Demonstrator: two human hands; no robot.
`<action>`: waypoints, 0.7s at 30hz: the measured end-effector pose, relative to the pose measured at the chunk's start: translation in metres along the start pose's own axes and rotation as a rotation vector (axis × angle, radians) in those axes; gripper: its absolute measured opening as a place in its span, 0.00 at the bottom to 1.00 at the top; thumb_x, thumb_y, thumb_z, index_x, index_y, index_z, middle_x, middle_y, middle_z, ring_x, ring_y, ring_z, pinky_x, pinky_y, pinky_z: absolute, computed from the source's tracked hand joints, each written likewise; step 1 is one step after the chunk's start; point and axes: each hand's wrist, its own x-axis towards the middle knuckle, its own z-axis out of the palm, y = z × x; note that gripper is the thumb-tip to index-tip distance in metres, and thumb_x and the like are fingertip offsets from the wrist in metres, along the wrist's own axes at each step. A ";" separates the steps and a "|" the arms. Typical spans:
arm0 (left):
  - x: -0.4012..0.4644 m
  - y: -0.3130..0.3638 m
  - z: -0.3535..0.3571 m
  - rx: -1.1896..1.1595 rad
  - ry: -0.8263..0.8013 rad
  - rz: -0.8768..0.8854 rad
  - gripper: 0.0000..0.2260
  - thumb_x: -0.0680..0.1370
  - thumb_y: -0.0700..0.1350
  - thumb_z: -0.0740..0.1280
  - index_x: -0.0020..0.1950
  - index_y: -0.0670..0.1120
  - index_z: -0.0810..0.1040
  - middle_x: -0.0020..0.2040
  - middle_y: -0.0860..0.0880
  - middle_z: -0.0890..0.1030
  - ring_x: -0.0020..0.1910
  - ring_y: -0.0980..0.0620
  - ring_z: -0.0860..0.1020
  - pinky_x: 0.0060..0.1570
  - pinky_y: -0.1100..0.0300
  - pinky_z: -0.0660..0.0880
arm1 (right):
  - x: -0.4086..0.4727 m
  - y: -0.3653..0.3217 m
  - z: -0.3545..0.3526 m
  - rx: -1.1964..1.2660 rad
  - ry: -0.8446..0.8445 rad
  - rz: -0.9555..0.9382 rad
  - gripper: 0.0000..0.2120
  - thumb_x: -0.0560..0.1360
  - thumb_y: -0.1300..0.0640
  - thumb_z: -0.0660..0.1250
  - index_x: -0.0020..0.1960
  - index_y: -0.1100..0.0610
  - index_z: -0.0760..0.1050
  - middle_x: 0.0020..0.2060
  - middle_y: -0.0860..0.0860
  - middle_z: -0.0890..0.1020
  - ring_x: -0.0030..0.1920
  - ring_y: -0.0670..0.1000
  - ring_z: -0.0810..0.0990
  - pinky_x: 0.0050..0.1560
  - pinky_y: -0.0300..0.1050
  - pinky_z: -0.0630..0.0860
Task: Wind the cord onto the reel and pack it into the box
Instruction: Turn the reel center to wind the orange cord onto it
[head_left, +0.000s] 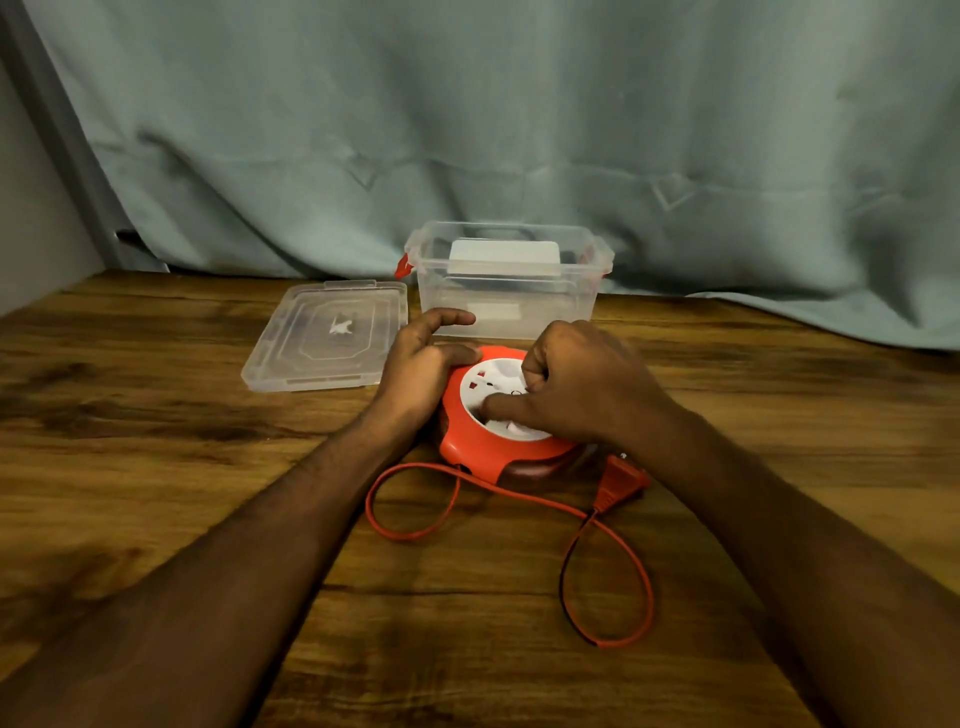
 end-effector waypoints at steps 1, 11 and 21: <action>0.001 0.000 0.000 0.005 -0.002 0.001 0.18 0.74 0.30 0.65 0.63 0.41 0.78 0.52 0.33 0.84 0.46 0.37 0.83 0.44 0.51 0.81 | 0.001 -0.002 0.003 0.002 0.026 0.006 0.28 0.66 0.28 0.73 0.29 0.52 0.70 0.27 0.46 0.74 0.37 0.51 0.78 0.43 0.48 0.75; 0.005 -0.003 -0.005 0.044 -0.062 -0.014 0.17 0.74 0.31 0.65 0.61 0.44 0.80 0.49 0.39 0.87 0.49 0.36 0.85 0.50 0.43 0.81 | 0.002 0.023 -0.013 0.231 -0.106 -0.286 0.26 0.67 0.48 0.75 0.62 0.41 0.70 0.47 0.43 0.82 0.38 0.44 0.77 0.36 0.46 0.74; -0.001 -0.001 -0.004 0.049 -0.056 0.010 0.18 0.75 0.30 0.66 0.63 0.43 0.78 0.53 0.35 0.85 0.52 0.33 0.84 0.53 0.40 0.80 | 0.005 0.043 -0.017 0.312 -0.251 -0.250 0.42 0.66 0.58 0.81 0.70 0.40 0.60 0.54 0.43 0.84 0.50 0.45 0.82 0.45 0.46 0.80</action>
